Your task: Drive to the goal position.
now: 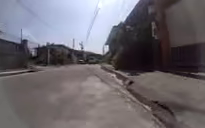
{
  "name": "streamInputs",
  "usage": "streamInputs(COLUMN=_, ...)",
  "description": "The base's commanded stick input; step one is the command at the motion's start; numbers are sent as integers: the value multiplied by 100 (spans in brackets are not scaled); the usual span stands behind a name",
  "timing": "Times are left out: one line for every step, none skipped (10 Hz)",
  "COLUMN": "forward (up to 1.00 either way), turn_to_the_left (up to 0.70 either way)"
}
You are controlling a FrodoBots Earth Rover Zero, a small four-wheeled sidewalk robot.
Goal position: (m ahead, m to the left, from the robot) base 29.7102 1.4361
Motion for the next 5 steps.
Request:
streamInputs(forward=100, turn_to_the_left=0)
streamInputs(forward=100, turn_to_the_left=0)
streamInputs(forward=100, turn_to_the_left=0)
streamInputs(forward=100, turn_to_the_left=0)
streamInputs(forward=100, turn_to_the_left=0)
